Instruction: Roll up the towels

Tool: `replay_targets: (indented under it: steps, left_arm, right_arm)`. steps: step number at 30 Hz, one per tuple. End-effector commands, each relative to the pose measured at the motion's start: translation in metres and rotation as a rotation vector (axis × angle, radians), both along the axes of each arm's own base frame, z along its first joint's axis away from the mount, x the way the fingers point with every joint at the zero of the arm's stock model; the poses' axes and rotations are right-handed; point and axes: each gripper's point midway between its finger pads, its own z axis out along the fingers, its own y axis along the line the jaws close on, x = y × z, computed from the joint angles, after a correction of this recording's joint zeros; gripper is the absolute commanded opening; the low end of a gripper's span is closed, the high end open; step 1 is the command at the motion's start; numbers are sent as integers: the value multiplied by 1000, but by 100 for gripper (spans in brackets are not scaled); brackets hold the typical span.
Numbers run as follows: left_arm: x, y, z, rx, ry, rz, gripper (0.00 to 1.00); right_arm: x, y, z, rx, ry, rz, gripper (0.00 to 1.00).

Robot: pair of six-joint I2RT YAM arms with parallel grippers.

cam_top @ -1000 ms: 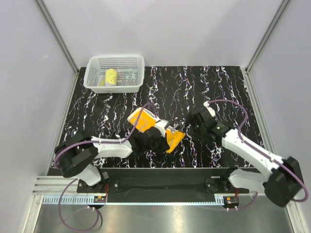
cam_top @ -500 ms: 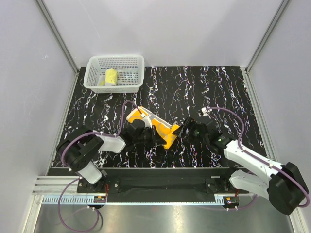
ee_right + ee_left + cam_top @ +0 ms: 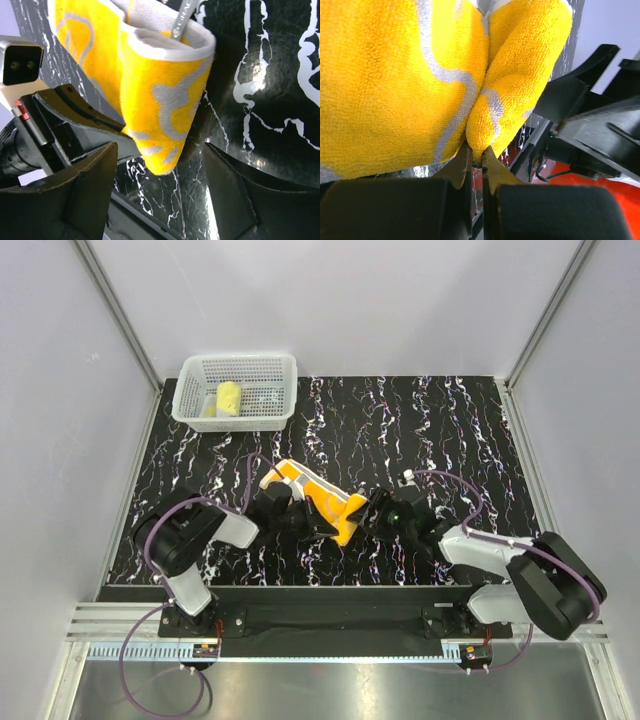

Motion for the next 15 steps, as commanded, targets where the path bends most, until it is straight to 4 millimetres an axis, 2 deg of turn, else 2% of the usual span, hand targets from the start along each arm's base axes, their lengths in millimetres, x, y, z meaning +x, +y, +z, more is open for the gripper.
replay_targets:
  steps: [1,10,12,13,15]
  left_arm:
    - [1,-3,3,-51,28,-6,0]
    - [6,-5,2,-58,40,-8,0]
    - [6,-5,2,-57,39,-10,0]
    - [6,-5,2,-58,37,-12,0]
    - [7,-6,3,-57,29,-13,0]
  right_arm:
    - [10,14,7,76,-43,4,75]
    - [19,21,-11,55,-29,6,68]
    - [21,22,-15,53,-27,6,63]
    - [22,23,-15,55,-27,7,55]
    - [23,25,-21,55,-23,9,50]
